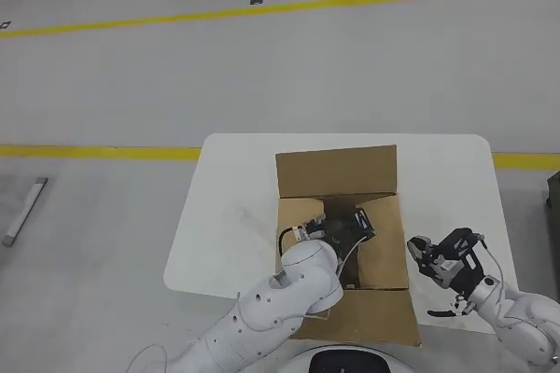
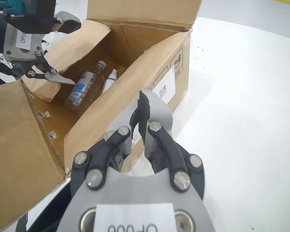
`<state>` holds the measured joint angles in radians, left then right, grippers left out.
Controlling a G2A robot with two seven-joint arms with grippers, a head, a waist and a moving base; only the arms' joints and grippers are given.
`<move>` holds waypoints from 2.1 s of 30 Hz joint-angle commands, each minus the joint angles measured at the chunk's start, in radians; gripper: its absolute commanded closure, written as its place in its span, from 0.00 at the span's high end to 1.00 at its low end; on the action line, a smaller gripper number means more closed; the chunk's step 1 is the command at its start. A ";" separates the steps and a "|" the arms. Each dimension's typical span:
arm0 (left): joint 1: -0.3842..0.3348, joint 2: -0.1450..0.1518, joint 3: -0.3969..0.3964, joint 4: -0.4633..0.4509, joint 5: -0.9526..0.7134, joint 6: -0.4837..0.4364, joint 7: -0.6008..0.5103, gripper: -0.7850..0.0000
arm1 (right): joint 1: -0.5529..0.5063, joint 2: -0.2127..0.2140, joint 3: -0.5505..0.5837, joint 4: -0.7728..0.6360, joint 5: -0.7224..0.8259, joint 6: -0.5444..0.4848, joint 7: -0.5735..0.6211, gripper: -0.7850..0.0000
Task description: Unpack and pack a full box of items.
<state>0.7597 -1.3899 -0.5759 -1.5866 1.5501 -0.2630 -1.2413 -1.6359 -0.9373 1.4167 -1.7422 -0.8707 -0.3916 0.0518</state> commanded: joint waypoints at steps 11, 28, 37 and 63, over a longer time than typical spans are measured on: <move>0.007 -0.022 0.011 0.060 0.138 0.009 -0.034 0.53 | -0.002 -0.009 0.002 0.013 -0.002 -0.006 0.000 0.00; 0.126 -0.005 -0.170 -0.109 0.151 0.013 -0.029 0.00 | 0.001 -0.020 0.015 0.013 0.012 -0.017 0.014 0.00; 0.215 0.005 -0.332 -0.220 -0.080 0.030 0.077 0.00 | 0.046 -0.026 0.018 0.021 0.048 -0.007 0.062 0.00; 0.342 0.033 -0.586 -0.306 -0.483 0.043 0.250 0.00 | 0.140 -0.035 0.016 -0.013 0.091 -0.047 0.250 0.00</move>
<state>1.1013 -1.3585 -1.1576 -1.8935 1.0714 -0.2202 -0.9904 -1.4992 -0.9720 1.4371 -1.7631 -0.7775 -0.4413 0.2970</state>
